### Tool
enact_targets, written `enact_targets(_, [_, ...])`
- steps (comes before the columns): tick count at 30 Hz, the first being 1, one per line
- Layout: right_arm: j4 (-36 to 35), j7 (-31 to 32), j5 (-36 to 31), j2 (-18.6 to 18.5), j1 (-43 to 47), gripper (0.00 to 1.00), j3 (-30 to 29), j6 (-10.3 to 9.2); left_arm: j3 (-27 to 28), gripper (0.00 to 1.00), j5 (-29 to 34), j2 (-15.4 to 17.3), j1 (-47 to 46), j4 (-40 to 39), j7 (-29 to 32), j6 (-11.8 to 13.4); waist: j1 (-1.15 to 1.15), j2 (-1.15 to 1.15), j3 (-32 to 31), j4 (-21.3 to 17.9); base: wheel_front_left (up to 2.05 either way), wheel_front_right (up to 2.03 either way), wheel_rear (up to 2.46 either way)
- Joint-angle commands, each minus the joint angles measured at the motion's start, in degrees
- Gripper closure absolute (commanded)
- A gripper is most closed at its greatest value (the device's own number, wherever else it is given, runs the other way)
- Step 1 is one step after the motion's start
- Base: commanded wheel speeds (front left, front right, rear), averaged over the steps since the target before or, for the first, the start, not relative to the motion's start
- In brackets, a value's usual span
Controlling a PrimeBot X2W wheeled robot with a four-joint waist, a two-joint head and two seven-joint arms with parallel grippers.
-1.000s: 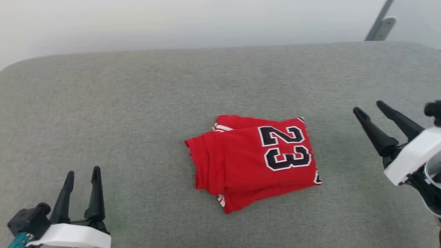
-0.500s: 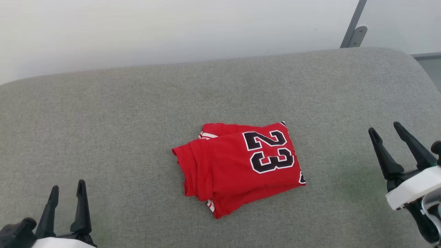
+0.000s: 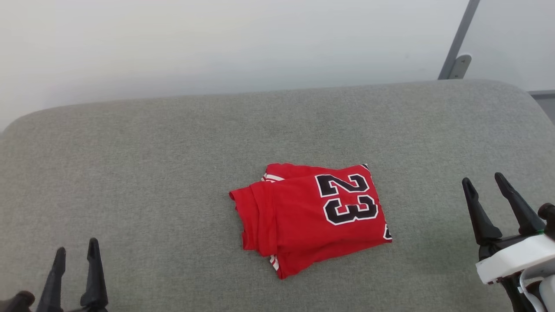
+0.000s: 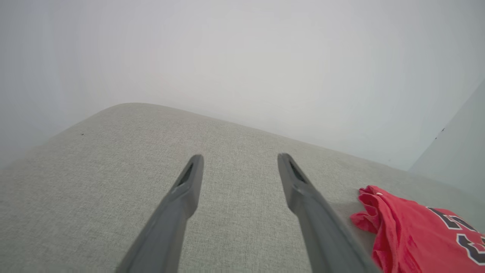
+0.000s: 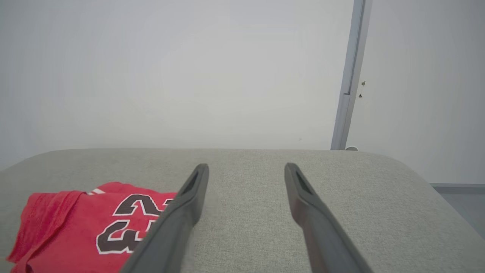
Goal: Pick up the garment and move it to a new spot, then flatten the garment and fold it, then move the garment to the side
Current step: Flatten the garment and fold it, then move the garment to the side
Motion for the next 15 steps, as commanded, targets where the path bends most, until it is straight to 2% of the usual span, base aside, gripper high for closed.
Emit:
enact_targets(1, [-0.7,-0.2,-0.4,1.0,0.9,0.0,-0.8,-0.01,0.0,0.0,-0.3,0.1,1.1,-0.1,-0.3,-0.2,0.0,0.0,-0.3,0.4,0.0,0.0,0.0])
enact_targets(8, [-1.2,-0.2,-2.3,3.2,3.3,0.0,-2.7,-0.01,1.1,0.0,-0.2,-1.0,1.8,-1.1,-0.3,-0.2,0.0,0.0,-1.2,1.6,0.0,0.0,0.0])
enact_targets(15, [-0.5,-0.2,-3.6,4.8,4.6,0.0,-4.4,-0.01,0.2,0.0,0.8,-0.6,2.1,-2.1,-0.3,-0.2,0.0,0.0,-1.6,1.9,0.0,0.0,0.0])
